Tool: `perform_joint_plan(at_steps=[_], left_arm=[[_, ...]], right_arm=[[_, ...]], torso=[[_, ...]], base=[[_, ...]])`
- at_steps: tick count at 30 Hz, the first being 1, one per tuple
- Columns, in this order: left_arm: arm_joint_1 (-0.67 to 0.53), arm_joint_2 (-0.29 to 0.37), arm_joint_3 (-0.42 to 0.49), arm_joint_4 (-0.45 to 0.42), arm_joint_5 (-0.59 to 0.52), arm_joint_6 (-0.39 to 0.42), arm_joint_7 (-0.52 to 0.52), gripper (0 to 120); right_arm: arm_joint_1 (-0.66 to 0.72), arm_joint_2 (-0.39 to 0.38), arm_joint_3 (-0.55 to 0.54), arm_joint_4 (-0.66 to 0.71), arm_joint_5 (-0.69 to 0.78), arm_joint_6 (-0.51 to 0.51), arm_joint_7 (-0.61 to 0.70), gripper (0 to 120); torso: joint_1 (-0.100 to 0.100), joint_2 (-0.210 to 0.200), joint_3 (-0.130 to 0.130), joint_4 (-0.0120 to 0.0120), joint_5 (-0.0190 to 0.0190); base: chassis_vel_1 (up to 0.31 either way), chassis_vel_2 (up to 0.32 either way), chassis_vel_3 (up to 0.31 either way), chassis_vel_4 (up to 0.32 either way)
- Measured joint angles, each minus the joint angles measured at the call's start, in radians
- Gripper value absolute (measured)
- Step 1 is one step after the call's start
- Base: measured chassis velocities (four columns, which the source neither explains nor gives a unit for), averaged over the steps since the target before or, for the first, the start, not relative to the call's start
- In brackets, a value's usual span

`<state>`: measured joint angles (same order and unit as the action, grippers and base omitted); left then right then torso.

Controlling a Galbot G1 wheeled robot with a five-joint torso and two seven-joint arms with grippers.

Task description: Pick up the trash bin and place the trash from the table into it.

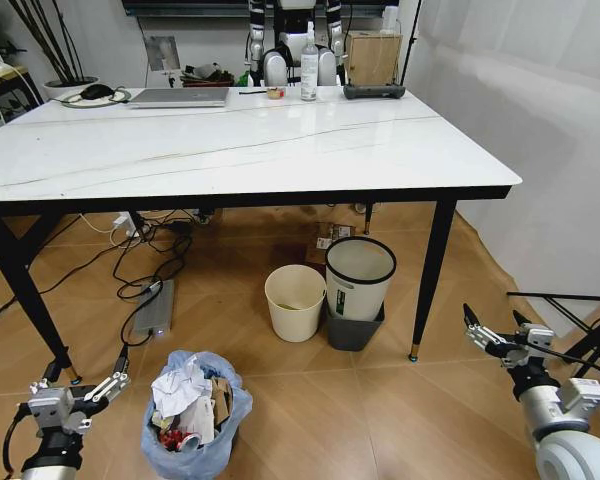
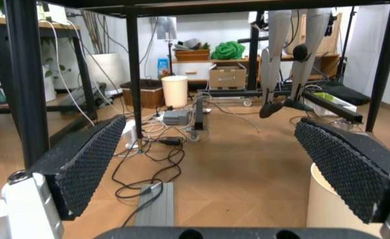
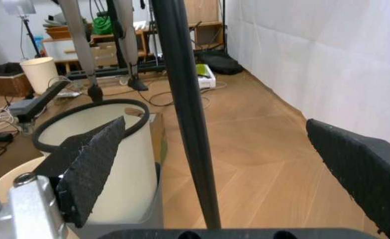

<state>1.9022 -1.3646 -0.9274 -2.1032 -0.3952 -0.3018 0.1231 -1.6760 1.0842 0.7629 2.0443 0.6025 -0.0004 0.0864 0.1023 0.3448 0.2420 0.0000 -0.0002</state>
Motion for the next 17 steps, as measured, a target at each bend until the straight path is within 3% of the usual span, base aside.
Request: perform_joint_plan(at_steps=[17], left_arm=[[-0.001,0.000,0.002,0.005,-0.003,0.005,-0.002,100]], right_arm=[[0.000,0.000,0.000,0.000,0.000,0.000,0.000,100]], torso=[[0.000,0.000,0.000,0.0000,0.0001]], base=[[0.000,0.000,0.000,0.000]])
